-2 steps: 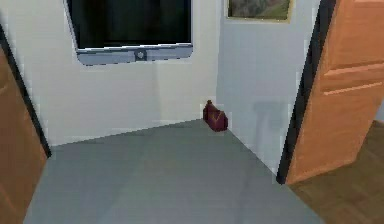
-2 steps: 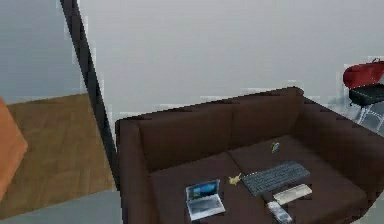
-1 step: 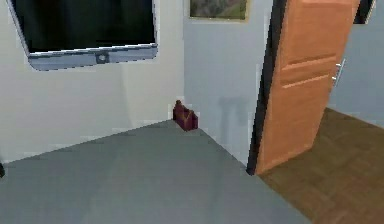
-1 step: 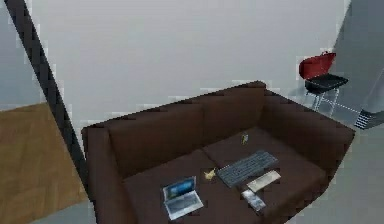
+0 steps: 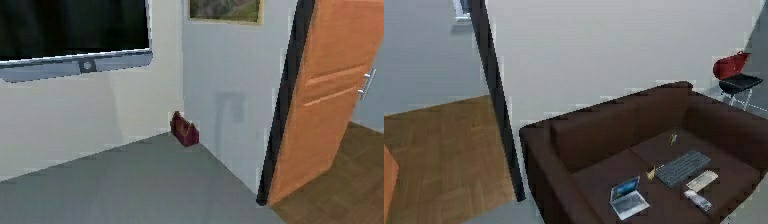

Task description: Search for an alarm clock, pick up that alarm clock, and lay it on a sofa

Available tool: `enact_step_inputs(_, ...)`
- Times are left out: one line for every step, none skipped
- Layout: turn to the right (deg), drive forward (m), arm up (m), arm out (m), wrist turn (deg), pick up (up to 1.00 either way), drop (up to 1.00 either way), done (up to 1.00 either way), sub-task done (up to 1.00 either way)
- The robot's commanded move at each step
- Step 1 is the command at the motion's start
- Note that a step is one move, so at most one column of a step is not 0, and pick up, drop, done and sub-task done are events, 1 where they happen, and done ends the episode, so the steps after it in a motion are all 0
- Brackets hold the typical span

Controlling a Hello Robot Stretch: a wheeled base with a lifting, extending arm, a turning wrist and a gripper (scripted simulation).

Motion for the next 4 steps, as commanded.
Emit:
enact_step_inputs(45.0, 0.0, 0.0, 0.0, 0.0, 0.0, 0.0, 0.0, 0.0)
enact_step_inputs(3.0, 0.0, 0.0, 0.0, 0.0, 0.0, 0.0, 0.0, 0.0)
enact_step_inputs(-45.0, 0.0, 0.0, 0.0, 0.0, 0.0, 0.0, 0.0, 0.0)
enact_step_inputs(-45.0, 0.0, 0.0, 0.0, 0.0, 0.0, 0.0, 0.0, 0.0)
